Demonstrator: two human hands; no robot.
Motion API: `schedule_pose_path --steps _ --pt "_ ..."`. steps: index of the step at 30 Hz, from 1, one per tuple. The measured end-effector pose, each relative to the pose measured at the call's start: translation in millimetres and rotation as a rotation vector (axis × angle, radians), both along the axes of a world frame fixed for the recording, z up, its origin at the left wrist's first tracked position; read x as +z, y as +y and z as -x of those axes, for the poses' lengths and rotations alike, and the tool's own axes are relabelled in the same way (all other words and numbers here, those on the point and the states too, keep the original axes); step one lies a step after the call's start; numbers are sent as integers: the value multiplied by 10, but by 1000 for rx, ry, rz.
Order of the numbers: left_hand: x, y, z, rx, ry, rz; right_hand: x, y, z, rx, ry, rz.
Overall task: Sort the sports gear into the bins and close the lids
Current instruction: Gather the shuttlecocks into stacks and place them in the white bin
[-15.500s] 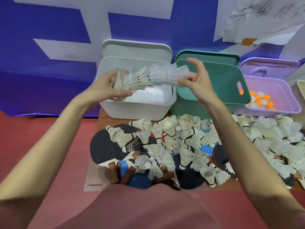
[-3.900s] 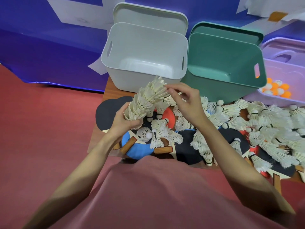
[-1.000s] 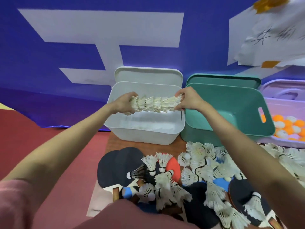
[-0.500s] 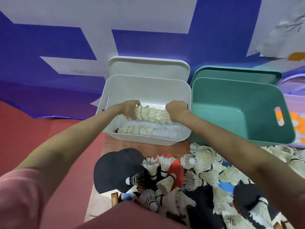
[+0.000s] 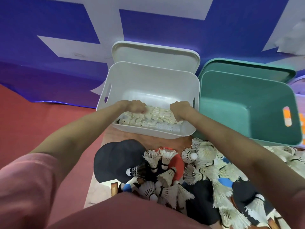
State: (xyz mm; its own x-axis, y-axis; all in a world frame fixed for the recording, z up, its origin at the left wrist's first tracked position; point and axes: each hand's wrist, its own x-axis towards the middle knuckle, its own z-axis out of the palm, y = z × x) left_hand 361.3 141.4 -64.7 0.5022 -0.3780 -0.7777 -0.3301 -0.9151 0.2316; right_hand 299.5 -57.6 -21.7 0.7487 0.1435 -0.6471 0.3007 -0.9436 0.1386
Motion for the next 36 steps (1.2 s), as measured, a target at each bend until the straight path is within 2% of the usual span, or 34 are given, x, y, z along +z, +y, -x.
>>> schedule_pose_path --steps 5,10,13,16,19,21,24,26,28,31,34,36 --pt "67 31 83 -70 -174 -98 119 23 30 -11 12 -15" --pt "316 77 163 -30 -151 -48 415 88 128 -8 -65 -25" --pt "511 105 302 3 -204 -47 645 97 319 -52 -162 -105" --pt "715 120 550 158 -382 206 847 58 695 -132 -360 -382" --pt "952 137 1080 344 -692 720 980 95 1333 -200 -700 -836" --pt "1073 159 1510 380 -830 956 929 106 1772 -245 -816 -971" --pt "1035 229 2059 354 -776 1052 652 111 2245 -353 -652 -922" --pt "838 304 2295 319 -723 980 424 134 2405 -411 -443 -803" --pt "591 383 2449 254 -693 830 254 218 2470 -457 -276 -665" --pt "338 467 2595 228 -606 649 133 397 2468 -390 -150 -445" --pt "266 506 2734 263 -554 631 101 534 2433 -358 -29 -219" --pt "255 518 2802 267 -541 636 39 551 2423 -413 -20 -199"
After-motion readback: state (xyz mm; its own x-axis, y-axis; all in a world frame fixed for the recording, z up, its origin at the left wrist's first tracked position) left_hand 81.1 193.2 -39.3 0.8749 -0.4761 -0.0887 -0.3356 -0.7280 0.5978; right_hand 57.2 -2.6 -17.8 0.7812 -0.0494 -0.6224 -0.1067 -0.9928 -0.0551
